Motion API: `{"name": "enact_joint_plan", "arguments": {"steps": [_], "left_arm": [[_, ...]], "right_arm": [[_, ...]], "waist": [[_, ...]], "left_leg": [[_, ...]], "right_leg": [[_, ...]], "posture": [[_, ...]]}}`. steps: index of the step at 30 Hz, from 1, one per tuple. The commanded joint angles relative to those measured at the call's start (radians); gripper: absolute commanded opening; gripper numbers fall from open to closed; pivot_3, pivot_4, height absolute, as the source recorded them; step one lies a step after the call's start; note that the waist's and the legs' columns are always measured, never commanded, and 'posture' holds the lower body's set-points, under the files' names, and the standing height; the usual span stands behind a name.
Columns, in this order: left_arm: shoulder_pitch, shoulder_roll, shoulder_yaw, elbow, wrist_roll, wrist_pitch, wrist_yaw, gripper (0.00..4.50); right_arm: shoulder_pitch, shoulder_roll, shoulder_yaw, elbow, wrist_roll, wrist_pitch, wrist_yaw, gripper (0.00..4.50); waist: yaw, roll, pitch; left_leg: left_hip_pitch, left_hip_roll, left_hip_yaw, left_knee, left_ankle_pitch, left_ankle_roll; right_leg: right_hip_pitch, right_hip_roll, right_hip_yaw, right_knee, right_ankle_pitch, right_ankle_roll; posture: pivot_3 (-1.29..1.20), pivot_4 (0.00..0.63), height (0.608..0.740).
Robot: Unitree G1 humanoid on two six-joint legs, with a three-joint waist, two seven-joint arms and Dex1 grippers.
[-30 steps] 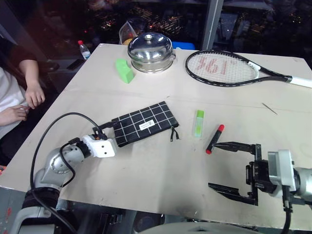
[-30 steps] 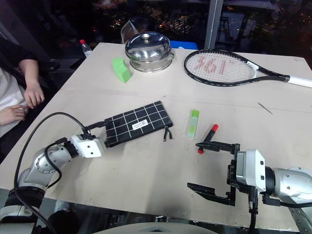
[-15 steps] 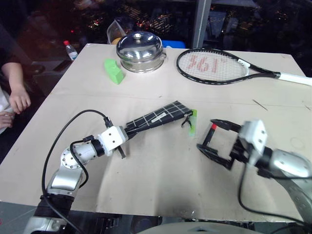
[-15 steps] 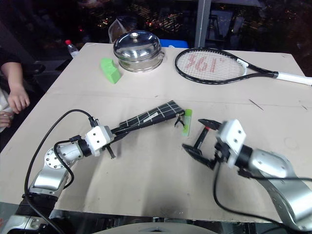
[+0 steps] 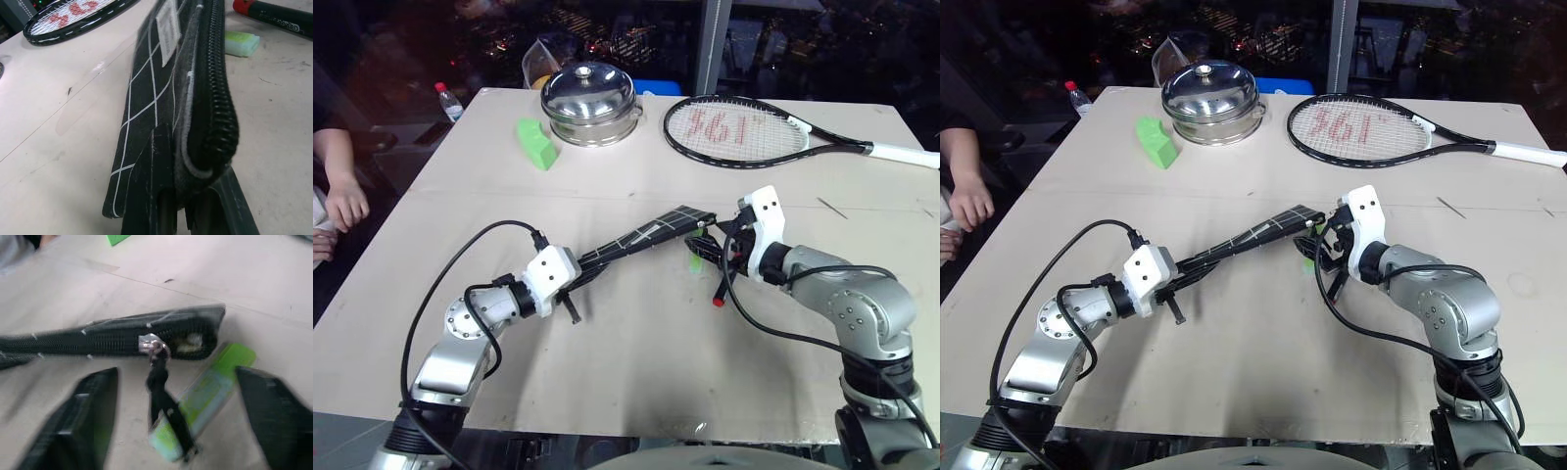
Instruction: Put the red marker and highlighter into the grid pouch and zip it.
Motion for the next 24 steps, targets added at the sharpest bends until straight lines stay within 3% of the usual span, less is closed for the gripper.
{"name": "enact_joint_plan", "arguments": {"steps": [1, 5, 6, 24], "left_arm": [[-0.002, -0.011, 0.004, -0.029, 0.001, -0.019, 0.004, 0.00], [-0.004, -0.019, 0.002, -0.025, 0.008, -0.030, -0.001, 0.00], [-0.004, -0.022, 0.002, -0.024, 0.008, -0.030, -0.002, 0.00], [-0.077, -0.095, -0.054, -0.019, 0.059, 0.001, 0.030, 0.00]], "right_arm": [[-0.029, 0.013, -0.046, -0.023, 0.042, 0.048, -0.018, 2.08], [-0.031, 0.021, -0.059, -0.032, 0.061, 0.073, -0.024, 0.19], [-0.031, 0.022, -0.062, -0.036, 0.067, 0.076, -0.024, 0.08], [-0.080, 0.076, -0.073, -0.043, 0.207, 0.213, -0.019, 0.08]], "waist": [[-0.001, 0.000, 0.000], [0.000, 0.000, 0.000], [-0.001, 0.000, 0.000], [-0.001, 0.000, 0.000]], "left_leg": [[0.000, 0.000, 0.000, 0.000, 0.000, 0.000], [0.000, 0.000, 0.000, 0.000, 0.000, 0.000], [0.000, 0.000, 0.000, 0.000, 0.000, 0.000], [0.000, 0.000, 0.000, -0.001, 0.000, 0.000]], "right_leg": [[0.000, 0.000, 0.000, 0.000, 0.000, 0.000], [0.000, 0.000, 0.000, 0.000, 0.000, 0.000], [0.000, 0.000, 0.000, 0.000, 0.000, 0.000], [0.000, 0.000, 0.000, -0.001, 0.000, 0.000]], "posture": [[0.00, 0.150, 0.740], [0.00, 0.150, 0.740], [0.00, 0.150, 0.740], [0.00, 0.150, 0.740]]}}
